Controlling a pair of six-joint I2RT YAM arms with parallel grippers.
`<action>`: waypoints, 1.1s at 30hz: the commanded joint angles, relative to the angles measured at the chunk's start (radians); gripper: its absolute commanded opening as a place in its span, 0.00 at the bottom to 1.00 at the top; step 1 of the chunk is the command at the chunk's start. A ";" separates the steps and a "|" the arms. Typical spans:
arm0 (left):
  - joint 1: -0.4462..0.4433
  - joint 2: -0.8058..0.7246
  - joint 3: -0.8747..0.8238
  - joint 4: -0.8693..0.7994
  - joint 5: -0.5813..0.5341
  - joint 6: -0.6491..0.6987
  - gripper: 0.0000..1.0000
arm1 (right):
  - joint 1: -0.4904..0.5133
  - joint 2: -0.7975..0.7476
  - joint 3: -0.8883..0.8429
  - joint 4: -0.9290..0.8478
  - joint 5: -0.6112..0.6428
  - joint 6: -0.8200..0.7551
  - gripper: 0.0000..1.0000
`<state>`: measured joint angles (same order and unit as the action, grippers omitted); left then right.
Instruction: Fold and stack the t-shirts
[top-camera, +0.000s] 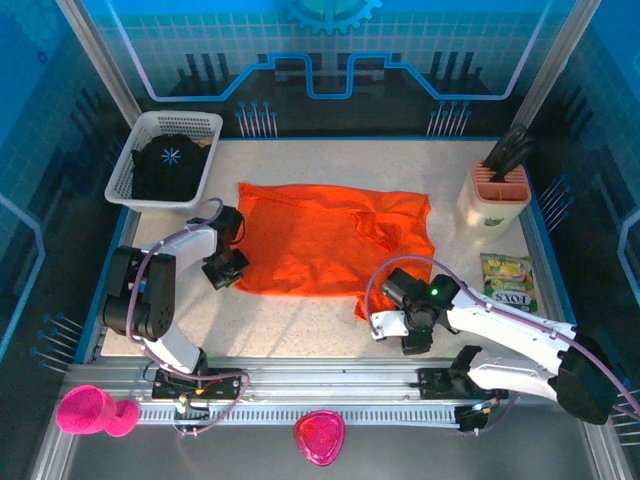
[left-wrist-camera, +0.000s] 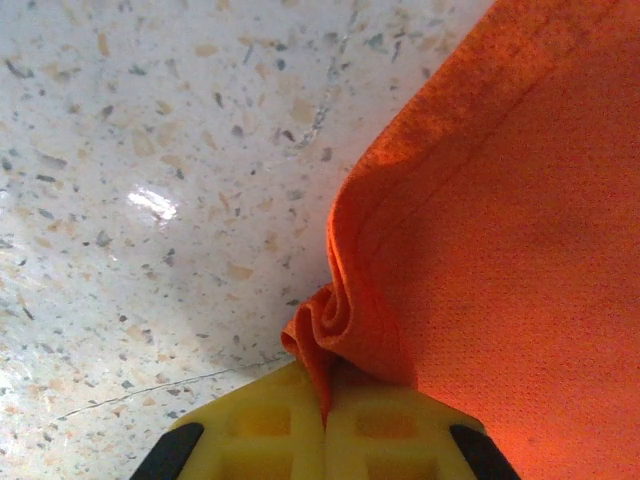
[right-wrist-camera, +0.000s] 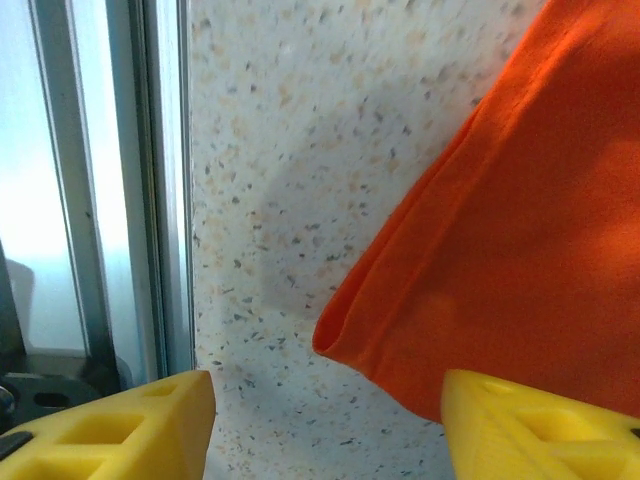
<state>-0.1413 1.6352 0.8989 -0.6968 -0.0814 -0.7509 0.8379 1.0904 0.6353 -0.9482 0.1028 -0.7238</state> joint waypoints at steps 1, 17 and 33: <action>-0.006 0.003 0.005 0.246 0.076 0.035 0.00 | 0.013 0.035 -0.009 0.034 0.040 -0.016 0.61; -0.006 -0.020 0.020 0.221 0.069 0.054 0.00 | 0.036 0.232 0.024 0.097 0.120 -0.025 0.49; -0.006 -0.032 -0.003 0.227 0.080 0.041 0.00 | 0.063 0.181 0.012 0.100 0.078 -0.029 0.45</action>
<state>-0.1425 1.6325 0.9005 -0.4797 -0.0208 -0.7223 0.8787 1.2388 0.6365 -0.8433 0.2012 -0.7418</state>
